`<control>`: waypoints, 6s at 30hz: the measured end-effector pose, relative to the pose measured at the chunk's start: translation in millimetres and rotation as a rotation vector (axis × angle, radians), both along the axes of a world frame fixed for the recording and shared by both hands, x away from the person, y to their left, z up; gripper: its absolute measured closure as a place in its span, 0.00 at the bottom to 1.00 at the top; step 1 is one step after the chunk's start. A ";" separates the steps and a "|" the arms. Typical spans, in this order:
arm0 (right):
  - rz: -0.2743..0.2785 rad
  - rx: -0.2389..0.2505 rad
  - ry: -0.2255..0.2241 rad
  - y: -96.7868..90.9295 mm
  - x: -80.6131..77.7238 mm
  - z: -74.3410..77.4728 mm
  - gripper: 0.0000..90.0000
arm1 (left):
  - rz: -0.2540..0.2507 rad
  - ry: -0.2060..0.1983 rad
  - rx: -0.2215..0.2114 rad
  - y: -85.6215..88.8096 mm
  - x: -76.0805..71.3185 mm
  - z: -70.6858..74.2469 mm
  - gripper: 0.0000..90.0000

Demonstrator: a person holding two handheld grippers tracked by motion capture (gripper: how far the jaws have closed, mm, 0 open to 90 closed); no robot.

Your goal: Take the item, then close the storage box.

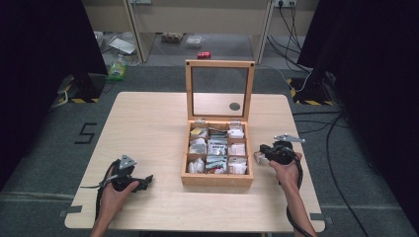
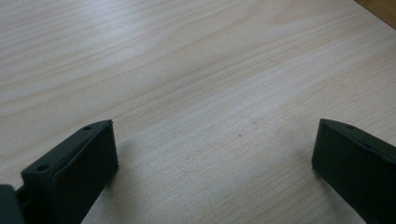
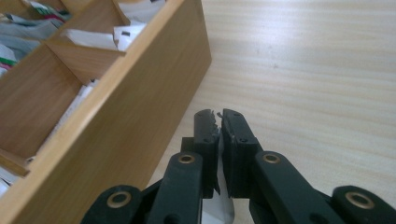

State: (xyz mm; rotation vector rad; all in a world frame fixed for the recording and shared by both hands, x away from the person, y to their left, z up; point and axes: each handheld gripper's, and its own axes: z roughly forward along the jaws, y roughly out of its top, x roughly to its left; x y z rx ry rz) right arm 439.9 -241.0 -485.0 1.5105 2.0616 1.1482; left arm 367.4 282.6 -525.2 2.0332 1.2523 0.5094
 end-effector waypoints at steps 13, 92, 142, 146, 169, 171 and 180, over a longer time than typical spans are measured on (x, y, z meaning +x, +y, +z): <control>-0.014 -0.010 0.014 -1.5 -1.0 -6.3 0.94 | -0.007 0.000 0.001 0.7 0.0 0.1 0.00; 0.017 0.053 -0.135 34.0 56.8 67.5 0.41 | -0.010 0.000 0.001 1.0 0.1 0.0 0.00; 0.019 0.035 -0.168 55.6 102.2 75.3 0.38 | -0.004 -0.004 0.003 1.0 2.8 -0.1 0.00; 0.020 0.045 -0.167 58.6 109.8 76.8 0.38 | -0.004 -0.003 0.003 1.1 2.6 0.0 0.00; 0.087 0.047 -0.168 61.4 124.4 76.2 0.54 | -0.003 -0.004 0.002 1.0 2.6 -0.1 0.00; 0.095 0.041 -0.172 59.7 123.8 76.7 0.56 | -0.003 -0.004 0.002 1.1 2.6 -0.1 0.00; 0.099 0.018 -0.195 58.8 117.0 78.6 0.60 | -0.004 -0.004 0.002 1.1 2.7 -0.2 0.00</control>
